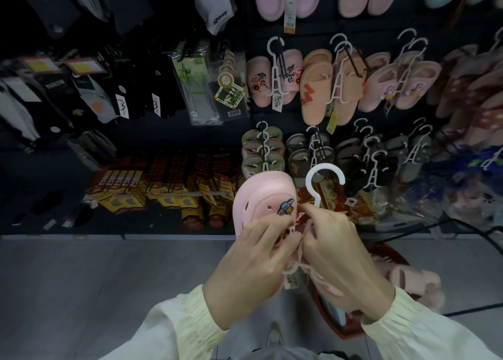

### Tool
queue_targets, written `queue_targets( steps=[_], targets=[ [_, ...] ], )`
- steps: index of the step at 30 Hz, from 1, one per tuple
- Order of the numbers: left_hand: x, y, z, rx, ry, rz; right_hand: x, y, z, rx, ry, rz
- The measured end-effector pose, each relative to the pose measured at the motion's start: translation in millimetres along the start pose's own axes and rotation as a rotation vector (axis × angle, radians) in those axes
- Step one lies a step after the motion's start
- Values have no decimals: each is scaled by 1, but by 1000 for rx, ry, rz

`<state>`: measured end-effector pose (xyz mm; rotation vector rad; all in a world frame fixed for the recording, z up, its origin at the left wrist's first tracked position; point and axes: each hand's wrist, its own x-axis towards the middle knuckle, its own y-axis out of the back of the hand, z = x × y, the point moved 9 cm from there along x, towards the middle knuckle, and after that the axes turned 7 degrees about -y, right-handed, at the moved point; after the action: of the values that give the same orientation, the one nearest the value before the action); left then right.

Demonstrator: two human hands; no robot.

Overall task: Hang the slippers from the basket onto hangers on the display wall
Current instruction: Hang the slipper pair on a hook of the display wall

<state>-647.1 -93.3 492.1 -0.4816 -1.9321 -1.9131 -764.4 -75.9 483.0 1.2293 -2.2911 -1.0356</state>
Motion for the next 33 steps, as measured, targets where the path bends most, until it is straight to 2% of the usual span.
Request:
queue_targets(
  steps=[4, 9, 13, 23, 29, 33],
  targets=[
    [0, 7, 2, 58, 2, 62, -1, 1, 2, -37, 14, 15],
    [0, 6, 1, -18, 35, 25, -4, 2, 1, -67, 56, 56],
    [-3, 8, -3, -79, 38, 70, -5, 13, 3, -67, 54, 118],
    [1, 11, -3, -125, 27, 121, 6, 17, 22, 153, 38, 181],
    [10, 18, -3, -121, -13, 129, 3, 29, 13, 108, 101, 331],
    [17, 11, -9, -68, -50, 77, 10, 41, 1, 189, 115, 384]
  ],
)
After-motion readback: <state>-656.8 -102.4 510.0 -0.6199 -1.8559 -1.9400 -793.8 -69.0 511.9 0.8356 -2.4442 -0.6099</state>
